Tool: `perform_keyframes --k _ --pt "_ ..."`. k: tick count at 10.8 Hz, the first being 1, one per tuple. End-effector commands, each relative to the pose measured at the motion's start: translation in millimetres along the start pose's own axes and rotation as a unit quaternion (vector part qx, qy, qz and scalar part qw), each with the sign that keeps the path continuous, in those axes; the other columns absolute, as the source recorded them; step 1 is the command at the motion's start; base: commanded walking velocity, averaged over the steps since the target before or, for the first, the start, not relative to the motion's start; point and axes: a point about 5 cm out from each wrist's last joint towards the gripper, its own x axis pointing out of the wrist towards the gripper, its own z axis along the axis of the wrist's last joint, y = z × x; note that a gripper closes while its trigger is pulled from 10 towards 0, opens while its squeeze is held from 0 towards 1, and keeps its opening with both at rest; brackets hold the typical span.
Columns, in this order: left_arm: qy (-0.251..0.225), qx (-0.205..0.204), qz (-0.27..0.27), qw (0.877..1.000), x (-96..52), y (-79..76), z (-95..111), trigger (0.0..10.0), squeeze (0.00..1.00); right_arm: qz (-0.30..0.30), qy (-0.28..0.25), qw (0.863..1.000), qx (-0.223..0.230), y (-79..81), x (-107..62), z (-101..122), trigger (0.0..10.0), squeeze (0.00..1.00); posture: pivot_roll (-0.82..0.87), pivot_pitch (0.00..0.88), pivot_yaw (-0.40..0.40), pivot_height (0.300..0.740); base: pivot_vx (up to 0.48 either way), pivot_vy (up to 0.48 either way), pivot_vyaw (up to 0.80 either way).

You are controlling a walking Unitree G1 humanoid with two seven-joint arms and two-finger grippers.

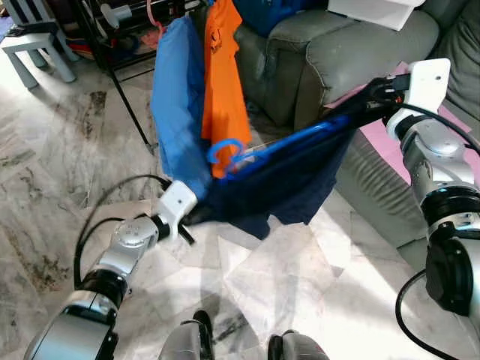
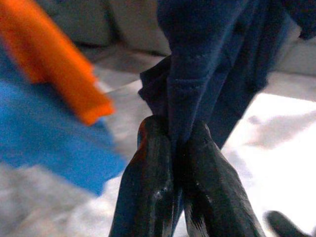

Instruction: Hang hanger

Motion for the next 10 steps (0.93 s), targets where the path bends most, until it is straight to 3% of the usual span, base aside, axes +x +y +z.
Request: perform_keyframes --k 1,3,5,6,7,8,9,10 --pt "0.146 -0.039 0.076 0.986 -37.3 9.5 -67.8 0.0 0.0 -0.073 -0.093 0.993 -0.008 -39.0 -5.2 43.1 0.0 0.0 -0.12 0.147 0.027 0.74 0.0 0.0 0.0" --pt "0.141 -0.046 0.082 0.986 -30.4 2.0 -66.1 0.0 0.0 -0.059 -0.102 0.993 -0.004 -25.3 -2.9 42.5 0.0 0.0 -0.12 0.145 0.026 0.74 0.0 0.0 0.0" --pt "0.129 -0.064 0.117 0.983 -14.9 -10.6 -58.0 0.5 0.0 -0.037 -0.114 0.992 -0.049 -0.9 -2.1 34.4 0.0 0.0 -0.11 0.14 0.025 0.74 0.0 0.0 0.0" --pt "0.1 -0.111 0.107 0.983 -0.2 -25.4 -45.8 3.9 0.0 -0.021 -0.111 0.991 -0.065 15.4 -1.4 25.9 0.0 0.0 -0.11 0.137 0.024 0.74 0.0 0.0 0.0" --pt "0.066 -0.128 0.093 0.985 12.5 -39.7 -30.6 3.9 0.0 -0.011 -0.098 0.99 -0.105 27.4 -2.1 14.6 0.0 0.0 -0.1 0.133 0.024 0.74 0.0 0.0 0.0" --pt "0.046 -0.141 0.094 0.984 19.4 -47.3 -20.7 4.5 0.0 -0.009 -0.093 0.988 -0.122 35.5 -2.4 8.7 0.0 0.0 -0.1 0.133 0.023 0.74 0.0 0.0 0.0" --pt "0.023 -0.164 0.093 0.982 26.9 -56.5 -8.3 4.3 0.0 0.002 -0.086 0.984 -0.154 49.4 -3.1 0.6 0.0 0.0 -0.1 0.128 0.026 0.74 0.0 0.0 0.0" --pt "-0.002 -0.171 0.064 0.983 33.5 -70.5 6.1 4.9 0.0 0.033 -0.064 0.984 -0.163 69.4 -4.9 -14.5 0.0 0.0 -0.09 0.126 0.027 0.74 0.0 0.0 0.0"
